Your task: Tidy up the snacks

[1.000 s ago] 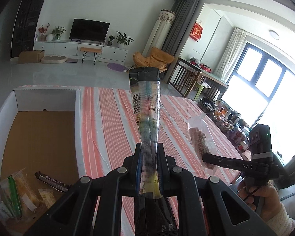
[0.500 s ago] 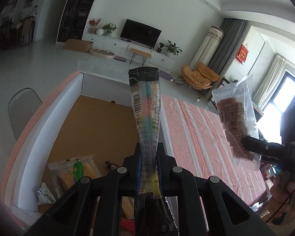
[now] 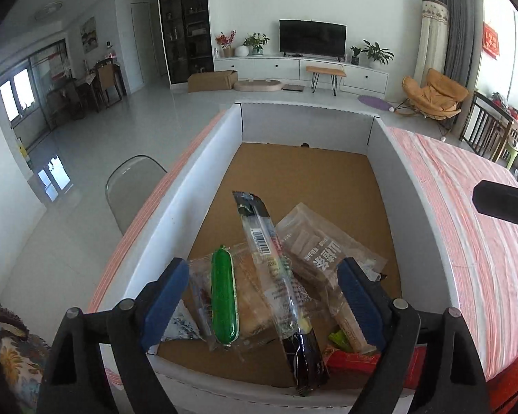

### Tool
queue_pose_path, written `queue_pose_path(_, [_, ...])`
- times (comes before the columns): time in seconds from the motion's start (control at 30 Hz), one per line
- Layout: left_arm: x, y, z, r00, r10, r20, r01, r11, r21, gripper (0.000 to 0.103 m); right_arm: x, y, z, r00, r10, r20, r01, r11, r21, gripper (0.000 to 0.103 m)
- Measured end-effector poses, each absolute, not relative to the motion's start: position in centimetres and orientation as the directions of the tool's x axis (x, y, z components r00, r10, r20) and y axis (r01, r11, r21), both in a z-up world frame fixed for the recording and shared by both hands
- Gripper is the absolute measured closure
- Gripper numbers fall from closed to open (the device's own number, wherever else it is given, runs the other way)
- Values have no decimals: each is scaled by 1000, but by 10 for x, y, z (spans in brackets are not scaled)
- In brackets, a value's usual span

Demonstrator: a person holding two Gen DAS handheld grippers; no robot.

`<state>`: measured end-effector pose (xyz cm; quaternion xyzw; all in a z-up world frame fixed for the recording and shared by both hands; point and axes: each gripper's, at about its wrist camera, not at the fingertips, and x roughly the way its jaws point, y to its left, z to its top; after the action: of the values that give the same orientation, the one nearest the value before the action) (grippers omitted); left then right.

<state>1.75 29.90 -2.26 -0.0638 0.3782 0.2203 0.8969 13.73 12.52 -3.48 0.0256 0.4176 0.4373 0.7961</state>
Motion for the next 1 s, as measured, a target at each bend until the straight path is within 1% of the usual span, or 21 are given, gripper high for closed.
queue_pose_path(0.03, [20,291,-17,615,378,-693,-457,886,78,15,135,122,-30,297,708,-641,-684,626,375,23])
queue_pose_path(0.07, [19,286,-13,622,392,-678,-466,881,83,13,131,118,-24,329,695,-640,-689,640,341,22])
queue_pose_path(0.1, [16,285,-10,637,394,-663,-473,878,67,8,126,114,-19,361,678,-640,-689,657,307,20])
queue_pose_path(0.17, [11,281,-1,652,401,-644,-508,861,21,0,120,108,-12,410,644,-646,-685,685,249,19])
queue_pose_path(0.3, [4,282,16,657,469,-590,-585,811,-7,0,115,105,-15,434,574,-694,-669,722,179,18])
queue_pose_path(0.47, [4,288,13,590,507,-628,-620,783,51,0,112,112,-25,420,530,-737,-661,735,152,18])
queue_pose_path(0.67, [1,296,4,517,525,-676,-641,761,101,0,102,121,-22,411,520,-749,-673,727,135,18])
queue_pose_path(0.9, [-5,300,1,487,559,-671,-652,744,146,0,93,129,-28,414,495,-764,-691,717,90,18])
queue_pose_path(1.0, [-9,299,3,502,548,-669,-638,757,141,0,89,131,-31,407,489,-771,-693,716,89,18])
